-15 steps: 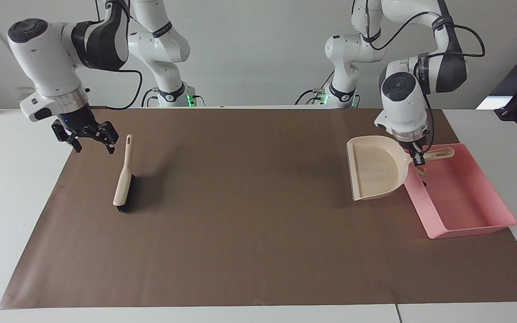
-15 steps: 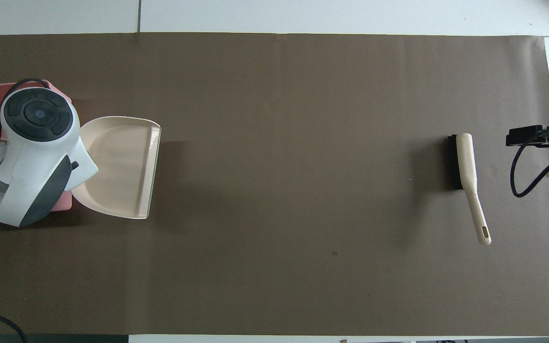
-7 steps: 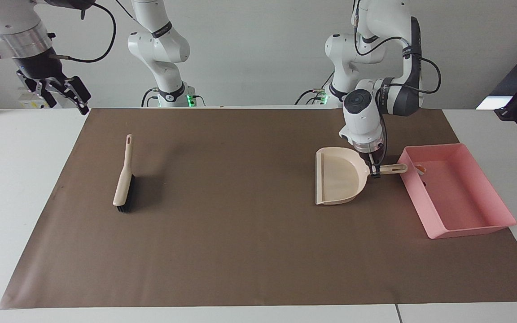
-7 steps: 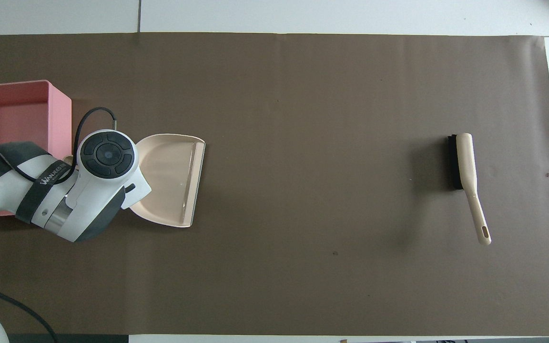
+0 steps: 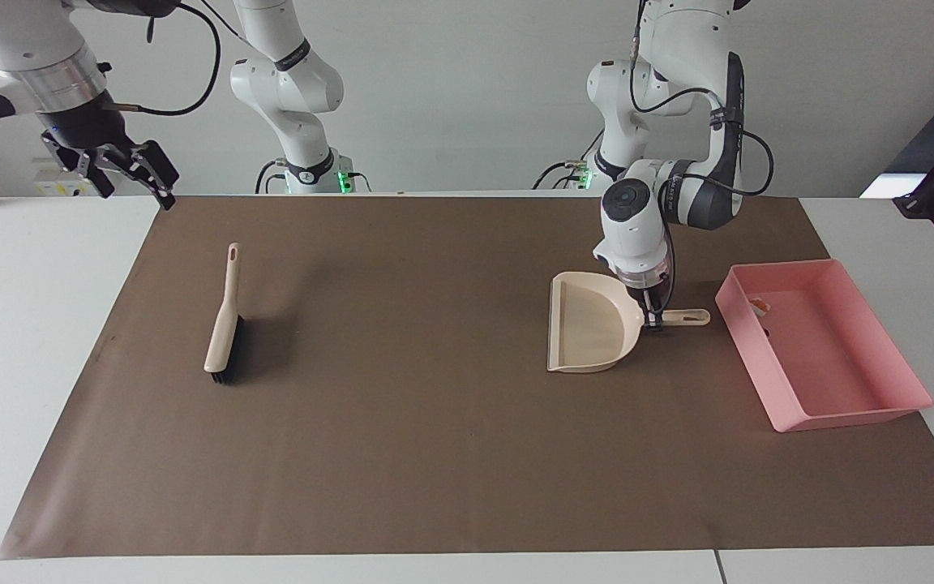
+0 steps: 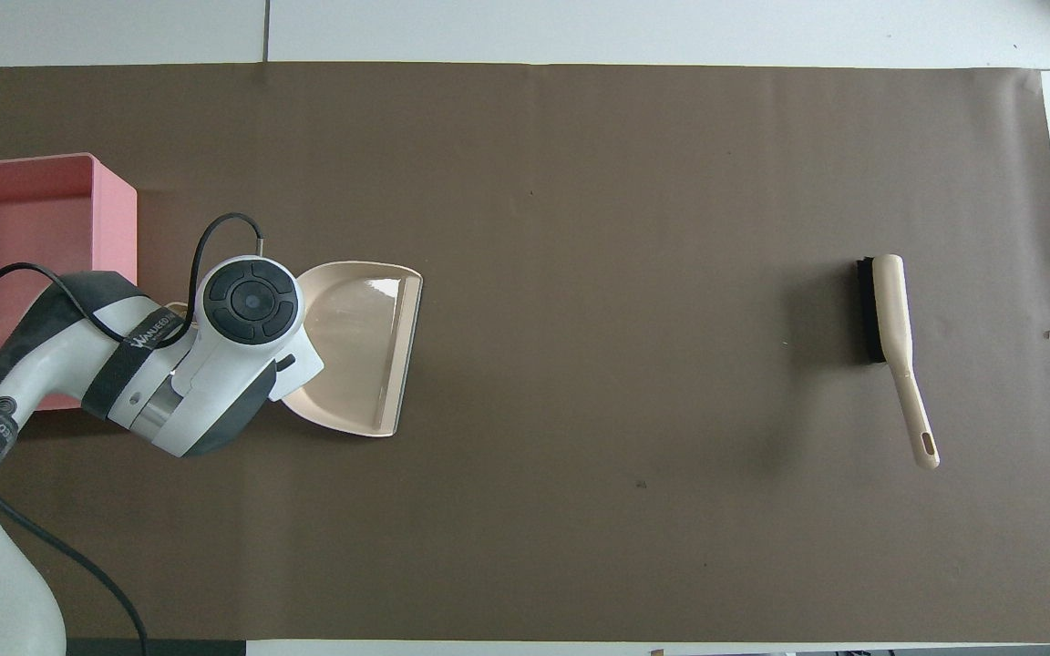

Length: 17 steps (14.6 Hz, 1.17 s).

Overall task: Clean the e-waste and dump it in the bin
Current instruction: 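Lower the dustpan back onto the table with the left gripper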

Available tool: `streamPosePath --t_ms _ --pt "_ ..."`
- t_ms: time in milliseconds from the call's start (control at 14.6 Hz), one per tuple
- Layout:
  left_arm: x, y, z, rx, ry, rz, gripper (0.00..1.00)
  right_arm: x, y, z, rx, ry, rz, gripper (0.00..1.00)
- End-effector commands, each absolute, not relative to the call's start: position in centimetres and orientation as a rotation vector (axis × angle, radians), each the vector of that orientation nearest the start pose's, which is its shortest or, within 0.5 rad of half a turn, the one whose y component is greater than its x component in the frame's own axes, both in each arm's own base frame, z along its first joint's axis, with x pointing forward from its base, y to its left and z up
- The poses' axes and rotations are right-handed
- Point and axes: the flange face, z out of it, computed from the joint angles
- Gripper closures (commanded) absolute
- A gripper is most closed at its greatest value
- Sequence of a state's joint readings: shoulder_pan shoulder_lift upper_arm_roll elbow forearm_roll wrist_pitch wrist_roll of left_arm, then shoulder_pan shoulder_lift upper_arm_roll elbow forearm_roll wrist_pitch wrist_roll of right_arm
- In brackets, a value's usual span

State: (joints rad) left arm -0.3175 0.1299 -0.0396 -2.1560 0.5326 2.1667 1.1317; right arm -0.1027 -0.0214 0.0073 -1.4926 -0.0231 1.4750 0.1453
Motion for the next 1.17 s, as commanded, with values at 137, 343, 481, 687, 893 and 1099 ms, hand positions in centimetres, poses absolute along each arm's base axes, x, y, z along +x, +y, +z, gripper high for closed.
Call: streamPosePath --t_ms 137,343,481,687,893,1099 --pt "51.6 -17.5 33.6 -1.722 2.186 0.347 0.42 53.0 -5.2 65.6 -3.153 0.382 0.033 0.00" --pt "51.3 -16.4 36.9 -1.757 2.130 0.342 0.05 52.4 -4.3 64.5 -3.156 0.331 0.013 0.00" --pt "51.2 -14.5 39.0 -1.909 1.990 0.320 0.04 52.1 -4.5 64.7 -3.156 0.331 0.045 0.00" --pt "50.9 -11.3 39.9 -2.275 1.646 0.317 0.02 52.0 -4.3 64.6 -3.157 0.329 0.055 0.00" --pt "51.3 -8.6 39.8 -2.603 1.076 0.236 0.02 52.0 -4.3 64.6 -3.152 0.316 0.055 0.00" --pt "53.1 -7.4 41.1 -2.812 0.813 0.158 0.02 52.1 -4.5 64.5 -3.166 0.120 0.058 0.00"
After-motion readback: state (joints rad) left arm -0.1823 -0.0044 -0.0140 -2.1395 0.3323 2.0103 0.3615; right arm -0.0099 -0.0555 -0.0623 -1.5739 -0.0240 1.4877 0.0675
